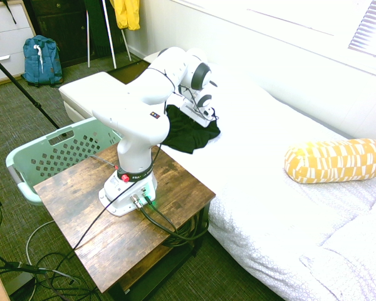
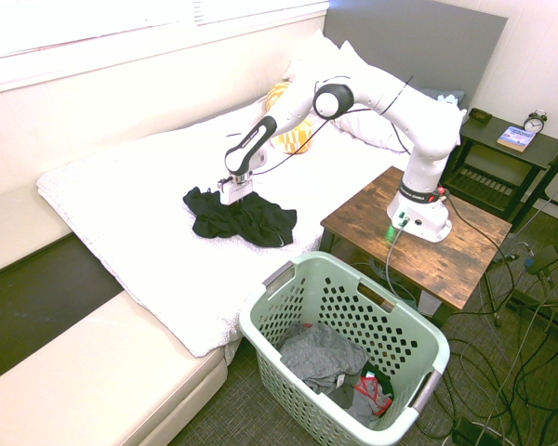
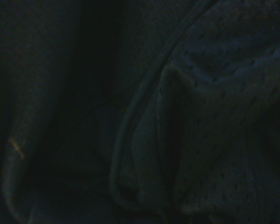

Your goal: Put my clothes in the laundry bag

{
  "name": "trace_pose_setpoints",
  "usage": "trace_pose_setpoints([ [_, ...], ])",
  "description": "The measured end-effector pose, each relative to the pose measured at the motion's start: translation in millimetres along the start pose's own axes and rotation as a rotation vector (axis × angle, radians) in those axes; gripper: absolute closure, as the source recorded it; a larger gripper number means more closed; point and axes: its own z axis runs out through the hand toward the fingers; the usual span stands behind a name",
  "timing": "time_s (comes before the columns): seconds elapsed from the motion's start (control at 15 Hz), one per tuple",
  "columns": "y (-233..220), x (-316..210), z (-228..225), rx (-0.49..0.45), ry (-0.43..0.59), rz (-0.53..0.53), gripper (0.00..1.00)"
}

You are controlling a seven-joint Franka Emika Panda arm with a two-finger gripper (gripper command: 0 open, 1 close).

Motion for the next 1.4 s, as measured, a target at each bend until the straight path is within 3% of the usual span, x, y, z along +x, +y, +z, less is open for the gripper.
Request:
trace_pose_setpoints([
  [0.33,-36.4,-73.8,-99.4,0.01,0.068,-0.051,1.0],
  [0.8,-73.8,-303.3,-168.1,-0.055,0.188,-0.216,1.0],
  [1.07,-34.8,-463.1,-163.9,-0.111,0.206,-0.301,1.0],
  [1.4,81.2,-678.4,-134.3,-0.205,0.221,-0.392,1.0],
])
